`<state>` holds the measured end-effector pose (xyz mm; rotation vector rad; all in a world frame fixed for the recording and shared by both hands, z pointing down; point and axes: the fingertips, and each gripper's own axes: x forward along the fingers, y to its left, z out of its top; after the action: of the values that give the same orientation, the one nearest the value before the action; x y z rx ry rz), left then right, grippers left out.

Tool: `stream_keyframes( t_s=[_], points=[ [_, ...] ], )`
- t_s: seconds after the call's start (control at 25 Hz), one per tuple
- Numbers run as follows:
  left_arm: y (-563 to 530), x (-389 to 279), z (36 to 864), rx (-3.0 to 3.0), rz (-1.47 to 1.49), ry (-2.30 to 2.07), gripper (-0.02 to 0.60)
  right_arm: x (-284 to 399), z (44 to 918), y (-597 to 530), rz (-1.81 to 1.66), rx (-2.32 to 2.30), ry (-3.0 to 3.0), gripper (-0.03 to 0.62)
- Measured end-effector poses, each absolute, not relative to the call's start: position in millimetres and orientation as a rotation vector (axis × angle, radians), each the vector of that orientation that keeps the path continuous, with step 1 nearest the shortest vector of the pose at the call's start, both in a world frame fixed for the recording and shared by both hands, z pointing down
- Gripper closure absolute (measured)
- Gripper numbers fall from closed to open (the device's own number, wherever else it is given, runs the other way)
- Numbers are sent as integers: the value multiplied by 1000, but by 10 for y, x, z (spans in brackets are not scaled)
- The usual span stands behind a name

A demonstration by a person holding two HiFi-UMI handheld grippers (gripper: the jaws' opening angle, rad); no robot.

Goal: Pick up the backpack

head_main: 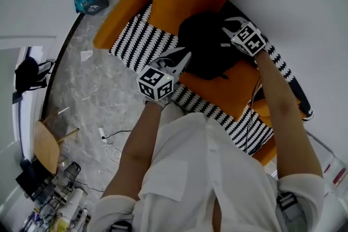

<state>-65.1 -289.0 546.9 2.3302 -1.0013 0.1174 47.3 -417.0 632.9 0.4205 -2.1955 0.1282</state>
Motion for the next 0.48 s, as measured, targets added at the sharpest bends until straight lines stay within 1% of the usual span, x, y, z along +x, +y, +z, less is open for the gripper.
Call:
stream_keyframes(
  t_s=[0.12,0.2,0.28,0.48],
  points=[
    [-2856,-553,5574,2332,153,-996,531,598,6259,-3995,159,446,-2224,531],
    [-2824,-483,5630,2335,178,-998,493,673,6208,-3856,171,462,-2238,531],
    [-2796,-409,5674,2338,192,-996,439,746,6166,-3724,181,477,-2251,531],
    [-2690,-213,5727,2352,235,-982,361,945,6051,-3396,203,499,-2261,533]
  ],
)
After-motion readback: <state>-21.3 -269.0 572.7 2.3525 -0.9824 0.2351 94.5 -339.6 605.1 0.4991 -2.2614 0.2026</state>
